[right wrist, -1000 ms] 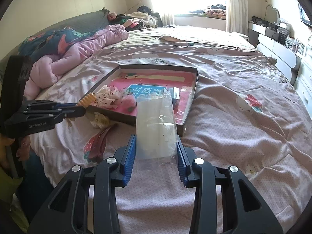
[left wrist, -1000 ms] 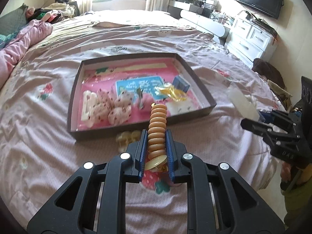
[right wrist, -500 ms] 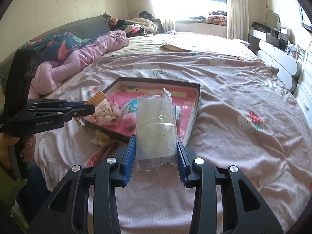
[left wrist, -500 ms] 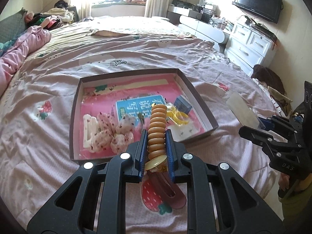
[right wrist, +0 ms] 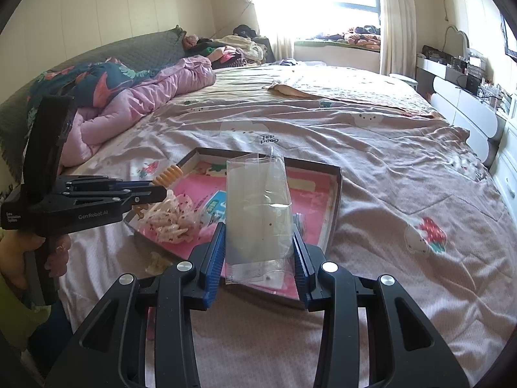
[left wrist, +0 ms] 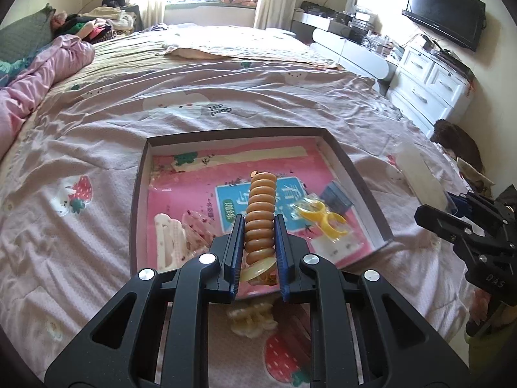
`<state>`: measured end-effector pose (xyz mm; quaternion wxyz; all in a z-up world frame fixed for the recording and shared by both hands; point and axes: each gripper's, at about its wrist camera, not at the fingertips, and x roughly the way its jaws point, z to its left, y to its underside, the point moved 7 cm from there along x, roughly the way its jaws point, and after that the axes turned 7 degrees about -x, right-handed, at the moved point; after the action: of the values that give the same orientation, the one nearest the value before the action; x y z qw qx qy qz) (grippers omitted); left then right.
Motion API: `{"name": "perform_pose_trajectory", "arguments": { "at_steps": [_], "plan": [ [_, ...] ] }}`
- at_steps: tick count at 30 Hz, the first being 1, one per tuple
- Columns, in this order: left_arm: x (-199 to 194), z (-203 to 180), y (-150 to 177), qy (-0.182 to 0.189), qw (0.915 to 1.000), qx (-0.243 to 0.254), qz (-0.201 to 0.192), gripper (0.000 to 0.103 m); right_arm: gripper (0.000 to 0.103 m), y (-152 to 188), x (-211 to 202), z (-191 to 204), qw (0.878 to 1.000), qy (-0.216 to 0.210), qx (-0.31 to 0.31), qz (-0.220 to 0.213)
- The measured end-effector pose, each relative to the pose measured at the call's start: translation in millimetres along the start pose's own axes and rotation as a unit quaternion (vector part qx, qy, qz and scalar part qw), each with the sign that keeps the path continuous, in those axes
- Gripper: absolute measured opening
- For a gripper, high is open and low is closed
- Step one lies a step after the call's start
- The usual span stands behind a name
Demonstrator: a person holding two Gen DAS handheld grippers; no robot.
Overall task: Organize jewelry
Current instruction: 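Carry the hair tie and clear bag into the tray and release both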
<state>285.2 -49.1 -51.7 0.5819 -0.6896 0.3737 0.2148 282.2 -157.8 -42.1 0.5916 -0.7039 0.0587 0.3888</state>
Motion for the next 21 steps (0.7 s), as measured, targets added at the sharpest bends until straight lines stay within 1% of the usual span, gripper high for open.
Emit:
{"name": "perform_pose_trajectory", "arguments": {
  "at_steps": [15, 21],
  "plan": [
    [30.7, 27.8, -12.3, -0.015, 0.9995, -0.026, 0.008, 0.012, 0.036, -12.7, 39.8, -10.6, 1.0, 0.006, -0.002, 0.016],
    [42.7, 32.9, -14.0, -0.021, 0.9992, -0.032, 0.012, 0.012, 0.036, -13.6, 58.9, -10.2, 1.0, 0.01, -0.007, 0.028]
  ]
}}
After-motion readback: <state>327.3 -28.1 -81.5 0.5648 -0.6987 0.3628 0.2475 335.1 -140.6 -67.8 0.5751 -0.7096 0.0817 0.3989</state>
